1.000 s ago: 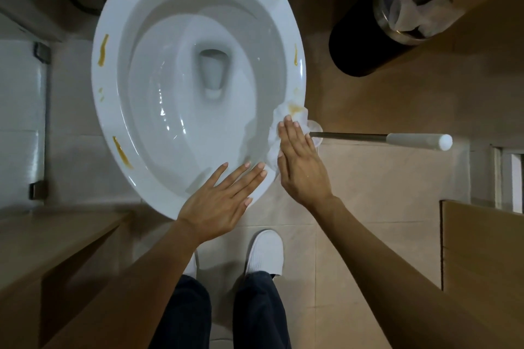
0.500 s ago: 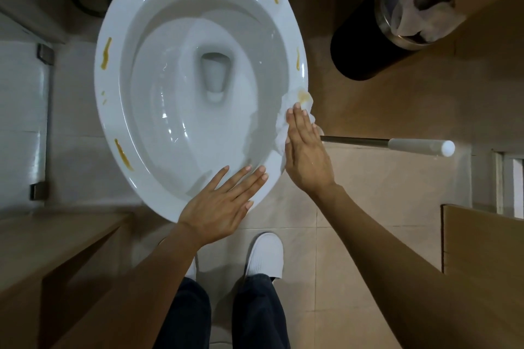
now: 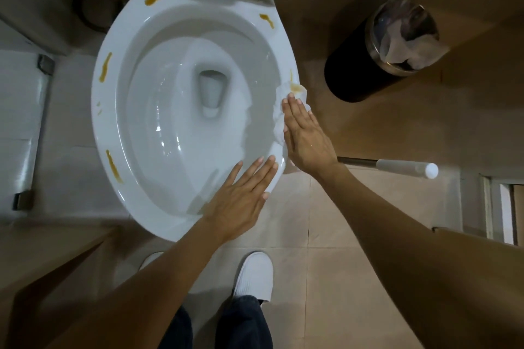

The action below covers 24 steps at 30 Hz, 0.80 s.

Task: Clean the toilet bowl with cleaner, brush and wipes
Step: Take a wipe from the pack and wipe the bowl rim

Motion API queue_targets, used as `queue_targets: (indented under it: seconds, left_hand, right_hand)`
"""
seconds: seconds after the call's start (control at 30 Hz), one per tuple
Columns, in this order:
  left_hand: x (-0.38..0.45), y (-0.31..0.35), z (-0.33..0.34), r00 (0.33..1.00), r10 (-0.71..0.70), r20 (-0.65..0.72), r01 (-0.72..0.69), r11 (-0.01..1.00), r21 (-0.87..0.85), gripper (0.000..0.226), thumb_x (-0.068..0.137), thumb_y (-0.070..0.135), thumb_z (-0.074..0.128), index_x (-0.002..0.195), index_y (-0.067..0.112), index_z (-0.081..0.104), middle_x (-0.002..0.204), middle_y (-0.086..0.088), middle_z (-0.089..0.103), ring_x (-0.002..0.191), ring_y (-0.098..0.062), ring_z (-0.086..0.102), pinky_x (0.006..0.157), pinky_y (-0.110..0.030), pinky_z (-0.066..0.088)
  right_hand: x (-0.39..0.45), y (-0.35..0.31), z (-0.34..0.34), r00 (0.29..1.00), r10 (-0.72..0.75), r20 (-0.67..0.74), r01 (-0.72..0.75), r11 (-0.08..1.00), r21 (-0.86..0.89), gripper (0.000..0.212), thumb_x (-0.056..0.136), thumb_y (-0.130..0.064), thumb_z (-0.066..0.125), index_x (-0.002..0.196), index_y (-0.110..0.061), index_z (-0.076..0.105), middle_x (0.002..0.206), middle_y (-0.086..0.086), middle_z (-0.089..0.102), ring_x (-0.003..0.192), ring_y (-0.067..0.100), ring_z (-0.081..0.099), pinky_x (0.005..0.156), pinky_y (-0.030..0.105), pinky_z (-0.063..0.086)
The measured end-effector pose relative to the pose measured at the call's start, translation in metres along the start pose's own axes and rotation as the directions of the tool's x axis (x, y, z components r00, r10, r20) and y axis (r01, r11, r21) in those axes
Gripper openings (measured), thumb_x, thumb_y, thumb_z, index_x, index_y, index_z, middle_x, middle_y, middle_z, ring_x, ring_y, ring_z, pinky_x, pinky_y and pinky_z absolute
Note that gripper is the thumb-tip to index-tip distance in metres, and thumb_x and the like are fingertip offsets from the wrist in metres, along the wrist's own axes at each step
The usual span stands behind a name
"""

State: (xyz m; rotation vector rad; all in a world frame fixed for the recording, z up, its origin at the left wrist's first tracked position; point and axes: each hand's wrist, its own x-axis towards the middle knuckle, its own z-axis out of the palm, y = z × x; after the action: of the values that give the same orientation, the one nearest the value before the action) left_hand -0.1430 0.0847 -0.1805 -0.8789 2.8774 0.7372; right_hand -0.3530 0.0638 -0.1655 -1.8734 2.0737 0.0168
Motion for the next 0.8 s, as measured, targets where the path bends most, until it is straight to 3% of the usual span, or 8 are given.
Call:
queue_targets:
  seconds: [0.07,0.2,0.5,0.8]
  left_hand:
    - [0.02,0.006,0.001,0.998,-0.057,-0.017,0.057,0.998,-0.023,0.058,0.1,0.034,0.001,0.151,0.013,0.019,0.158,-0.001,0.016,0.145,-0.016,0.016,0.117,-0.041,0.014]
    - [0.029,0.01,0.008,0.995,-0.095,-0.044,0.092,0.994,-0.064,0.057,0.1,0.037,-0.002,0.152,0.017,0.007,0.16,0.002,0.006,0.146,-0.013,0.007,0.118,-0.039,0.008]
    - [0.029,0.01,0.006,0.995,-0.096,-0.025,0.093,0.989,-0.115,0.055,0.101,0.035,0.003,0.153,0.016,0.011,0.159,0.003,0.009,0.146,-0.011,0.007,0.118,-0.041,0.014]
    - [0.029,0.009,0.005,0.994,-0.108,-0.016,0.105,0.986,-0.126,0.056,0.101,0.036,0.001,0.153,0.019,0.009,0.16,0.005,0.006,0.146,-0.009,0.004,0.118,-0.039,0.009]
  right_hand:
    - [0.021,0.012,-0.008,0.999,-0.031,0.016,0.032,0.998,-0.045,0.054,0.103,-0.03,0.017,0.154,-0.012,0.008,0.161,0.004,0.005,0.148,0.016,0.002,0.12,0.03,0.001]
    - [0.05,0.023,-0.018,0.998,-0.052,0.033,0.055,0.996,-0.075,0.053,0.105,-0.029,0.02,0.154,-0.014,0.006,0.161,0.002,0.003,0.148,0.015,0.0,0.118,0.027,-0.003]
    - [0.018,0.019,-0.005,0.997,-0.072,0.005,0.072,0.997,0.024,0.053,0.103,-0.027,0.022,0.153,-0.01,0.014,0.16,0.005,0.011,0.148,0.017,0.006,0.121,0.033,0.01]
    - [0.035,0.014,-0.005,0.999,-0.013,-0.036,0.015,0.998,0.066,0.053,0.104,-0.03,0.021,0.153,-0.011,0.013,0.16,0.005,0.008,0.148,0.017,0.005,0.119,0.027,0.002]
